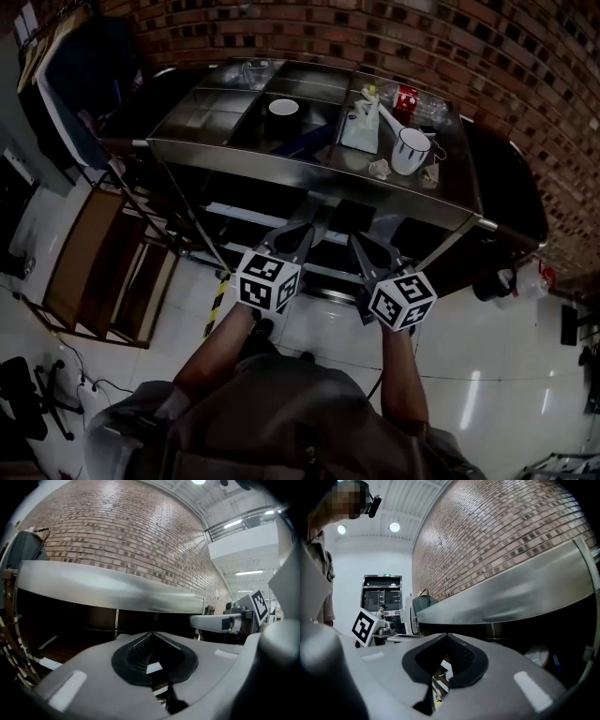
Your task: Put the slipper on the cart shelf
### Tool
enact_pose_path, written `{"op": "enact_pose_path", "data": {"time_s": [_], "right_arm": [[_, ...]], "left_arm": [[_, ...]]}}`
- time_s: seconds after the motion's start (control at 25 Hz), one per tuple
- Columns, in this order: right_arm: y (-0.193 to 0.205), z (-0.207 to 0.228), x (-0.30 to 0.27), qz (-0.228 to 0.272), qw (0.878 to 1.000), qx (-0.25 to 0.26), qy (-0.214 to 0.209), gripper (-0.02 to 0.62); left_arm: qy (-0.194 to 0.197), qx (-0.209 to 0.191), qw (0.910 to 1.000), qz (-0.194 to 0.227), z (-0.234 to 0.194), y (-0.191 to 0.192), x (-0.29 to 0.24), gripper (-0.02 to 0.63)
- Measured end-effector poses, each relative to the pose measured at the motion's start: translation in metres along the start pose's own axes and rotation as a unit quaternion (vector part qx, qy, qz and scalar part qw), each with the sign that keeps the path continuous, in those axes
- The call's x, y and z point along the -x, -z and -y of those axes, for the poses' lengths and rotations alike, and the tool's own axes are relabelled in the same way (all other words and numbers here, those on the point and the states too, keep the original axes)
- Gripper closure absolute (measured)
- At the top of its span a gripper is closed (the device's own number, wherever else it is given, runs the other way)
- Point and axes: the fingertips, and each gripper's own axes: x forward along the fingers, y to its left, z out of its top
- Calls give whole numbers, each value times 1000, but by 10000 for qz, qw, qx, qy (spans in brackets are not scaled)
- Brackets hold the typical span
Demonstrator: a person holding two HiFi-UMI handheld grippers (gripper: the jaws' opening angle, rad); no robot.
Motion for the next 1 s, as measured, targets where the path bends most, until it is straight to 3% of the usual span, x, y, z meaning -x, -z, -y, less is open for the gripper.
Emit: {"op": "enact_pose_path", "data": {"time_s": [0.32,1.0], "right_arm": [[-3,-12,5,-23,9999,93,-105,597],[-5,-17,10,-32,9997,209,-77,597]], "left_arm": [[-189,72,9997,-138,-1,5,13,598],[-67,78,9998,-144,9,7,17,598]]}}
